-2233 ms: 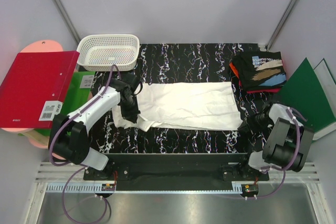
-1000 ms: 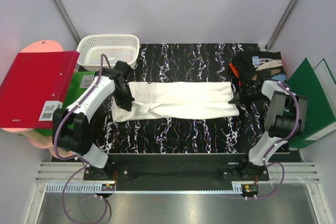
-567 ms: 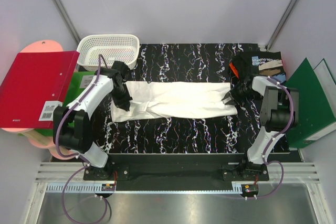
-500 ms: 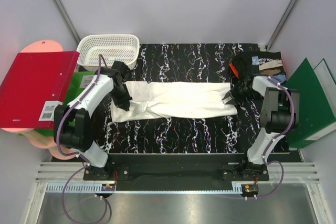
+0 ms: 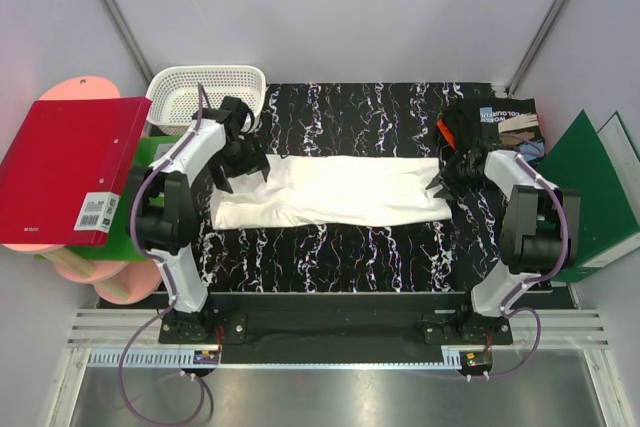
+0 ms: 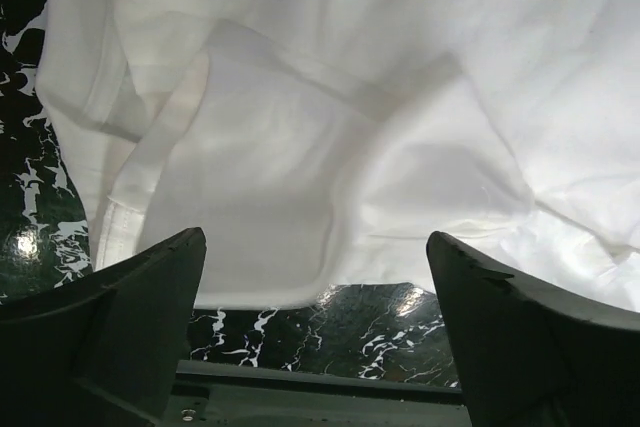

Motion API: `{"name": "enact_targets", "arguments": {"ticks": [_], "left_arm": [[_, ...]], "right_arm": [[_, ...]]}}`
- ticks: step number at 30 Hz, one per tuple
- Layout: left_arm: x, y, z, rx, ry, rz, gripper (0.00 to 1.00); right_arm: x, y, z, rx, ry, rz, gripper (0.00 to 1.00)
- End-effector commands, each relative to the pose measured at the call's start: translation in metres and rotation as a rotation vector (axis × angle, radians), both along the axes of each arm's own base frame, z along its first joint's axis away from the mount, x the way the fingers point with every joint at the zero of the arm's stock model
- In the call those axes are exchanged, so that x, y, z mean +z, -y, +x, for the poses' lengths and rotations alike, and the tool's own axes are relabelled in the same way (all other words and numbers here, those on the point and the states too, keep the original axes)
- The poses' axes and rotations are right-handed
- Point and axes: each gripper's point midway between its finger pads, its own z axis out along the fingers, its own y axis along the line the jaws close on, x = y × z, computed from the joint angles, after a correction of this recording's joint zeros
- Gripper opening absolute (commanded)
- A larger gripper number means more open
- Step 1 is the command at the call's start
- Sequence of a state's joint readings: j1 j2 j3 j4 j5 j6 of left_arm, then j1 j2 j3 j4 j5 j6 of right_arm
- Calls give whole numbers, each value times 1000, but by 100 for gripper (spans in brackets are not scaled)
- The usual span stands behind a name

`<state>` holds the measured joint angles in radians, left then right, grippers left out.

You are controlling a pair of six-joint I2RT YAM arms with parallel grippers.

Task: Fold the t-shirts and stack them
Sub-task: Fold the other side of the tshirt into a rectangle

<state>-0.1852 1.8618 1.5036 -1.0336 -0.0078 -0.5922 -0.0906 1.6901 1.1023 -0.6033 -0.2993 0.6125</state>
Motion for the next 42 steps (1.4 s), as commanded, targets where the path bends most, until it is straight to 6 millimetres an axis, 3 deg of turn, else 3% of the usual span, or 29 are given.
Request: {"name": "enact_targets", "arguments": {"ticks": [1,4,8,10,11,12,13,14,15,16,18,22,35,37,38,39,40,42], "left_arm": [[48,-1,22,-16,177,-17,99],[65,9,19,-65,232,-66,99],[60,18,3,-110,202,-88,97],[53,23,-9,-137,176,-97,55],[50,21,-12,-142,171,-80,25],[45,19,-19,-145,158,-65,2],[41,17,-22,-152,148,-48,0],[37,13,-25,-156,135,-26,7],[28,8,-32,-170,95,-5,32],[25,7,-35,-175,74,1,74],[16,-4,-37,-176,49,62,88],[14,-12,-35,-184,41,112,99],[-5,-22,-11,-259,5,248,99],[-7,-20,-7,-262,2,244,88],[-8,-18,-4,-263,5,237,77],[-8,-17,-3,-260,6,233,56],[-8,-17,-2,-258,8,234,3],[-9,-16,0,-257,4,231,0]], "right_arm": [[14,-1,-6,26,48,-22,40],[15,-1,-9,23,53,-22,40],[13,-3,-11,26,45,-14,40],[11,-4,-11,29,39,-7,40],[10,-4,-11,30,36,-8,40],[10,-4,-10,32,37,-3,40],[10,-5,-10,33,36,0,40],[8,-5,-9,34,31,1,40],[9,-6,-8,33,32,7,40],[9,-6,-8,33,32,7,40],[10,-6,-6,35,36,7,40],[10,-6,-4,39,39,10,39],[4,-6,-11,37,15,7,39],[3,-6,-11,38,12,10,39],[2,-6,-11,38,11,10,39],[3,-6,-11,38,14,11,39],[3,-6,-11,37,12,12,39],[1,-6,-12,36,7,11,39]]}}
